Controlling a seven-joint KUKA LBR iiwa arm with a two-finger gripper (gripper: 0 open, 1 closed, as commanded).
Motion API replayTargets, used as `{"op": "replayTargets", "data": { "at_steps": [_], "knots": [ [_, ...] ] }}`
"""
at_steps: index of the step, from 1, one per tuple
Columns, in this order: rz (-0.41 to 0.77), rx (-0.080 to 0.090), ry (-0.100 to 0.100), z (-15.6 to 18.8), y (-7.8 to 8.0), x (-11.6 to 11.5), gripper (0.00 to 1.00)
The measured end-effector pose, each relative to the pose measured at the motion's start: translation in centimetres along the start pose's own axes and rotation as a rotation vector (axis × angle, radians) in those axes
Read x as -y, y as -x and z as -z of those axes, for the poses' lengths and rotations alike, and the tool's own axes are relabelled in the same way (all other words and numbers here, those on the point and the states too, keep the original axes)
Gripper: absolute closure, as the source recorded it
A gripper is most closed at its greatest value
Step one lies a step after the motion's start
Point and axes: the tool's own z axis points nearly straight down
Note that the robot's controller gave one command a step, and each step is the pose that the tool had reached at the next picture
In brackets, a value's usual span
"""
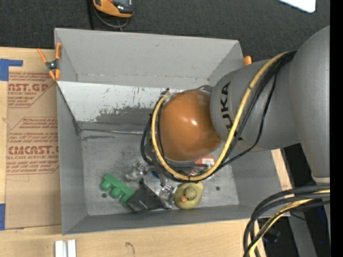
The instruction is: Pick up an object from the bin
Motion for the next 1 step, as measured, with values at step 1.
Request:
{"op": "replayTargets", "data": {
  "at_steps": [1],
  "knots": [
    [0.223, 0.001, -0.001, -3.1, 0.54, 0.32, 0.0]
  ]
}}
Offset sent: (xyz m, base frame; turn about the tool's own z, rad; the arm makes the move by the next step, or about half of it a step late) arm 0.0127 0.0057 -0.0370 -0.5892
